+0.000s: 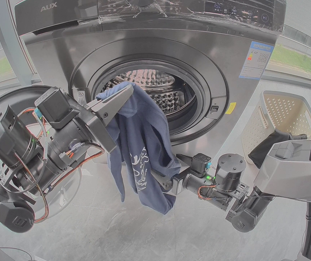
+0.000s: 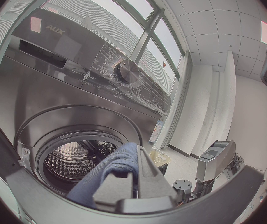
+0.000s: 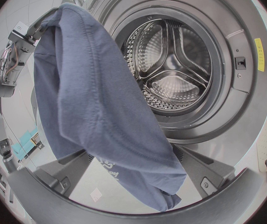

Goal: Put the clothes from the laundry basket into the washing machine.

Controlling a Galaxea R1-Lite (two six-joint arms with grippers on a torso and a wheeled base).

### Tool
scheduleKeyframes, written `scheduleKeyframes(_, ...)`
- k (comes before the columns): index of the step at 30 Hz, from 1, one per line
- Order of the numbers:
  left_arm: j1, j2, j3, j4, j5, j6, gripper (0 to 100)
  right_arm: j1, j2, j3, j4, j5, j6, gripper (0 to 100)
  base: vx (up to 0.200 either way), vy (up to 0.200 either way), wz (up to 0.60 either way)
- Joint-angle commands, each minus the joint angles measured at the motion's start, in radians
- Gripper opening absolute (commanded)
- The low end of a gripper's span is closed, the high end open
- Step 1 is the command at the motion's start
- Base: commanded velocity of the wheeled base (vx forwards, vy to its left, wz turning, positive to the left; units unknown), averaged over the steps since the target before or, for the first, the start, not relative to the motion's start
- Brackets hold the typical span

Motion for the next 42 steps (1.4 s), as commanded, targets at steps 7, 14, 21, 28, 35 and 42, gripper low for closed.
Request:
scheduleKeyframes(7, 0.000, 0.004, 0.003, 0.000, 0.000, 0.000, 0, -0.057, 0.046, -0.112, 0.022, 0.006, -0.018, 100, 0.000, 0.000, 0.00)
scheduleKeyframes(14, 0.005, 0.008, 0.006, 0.000, 0.000, 0.000, 0, -0.047, 0.092, -0.115, 0.007, 0.169, -0.032, 100, 0.000, 0.000, 0.00)
scheduleKeyframes(21, 0.006, 0.011, 0.004, 0.000, 0.000, 0.000, 0, -0.006, 0.092, -0.118, 0.002, 0.255, -0.030, 100, 0.000, 0.000, 0.00)
scheduleKeyframes(28, 0.006, 0.011, 0.004, 0.000, 0.000, 0.000, 0, 0.031, 0.106, -0.152, 0.018, 0.253, -0.032, 100, 0.000, 0.000, 0.00)
scheduleKeyframes(35, 0.006, 0.004, -0.002, 0.000, 0.000, 0.000, 0, 0.029, 0.202, -0.288, 0.056, 0.239, -0.047, 100, 0.000, 0.000, 0.00)
scheduleKeyframes(42, 0.008, -0.003, -0.016, 0.000, 0.000, 0.000, 0, 0.034, 0.270, -0.391, 0.088, 0.156, -0.049, 100, 0.000, 0.000, 0.00)
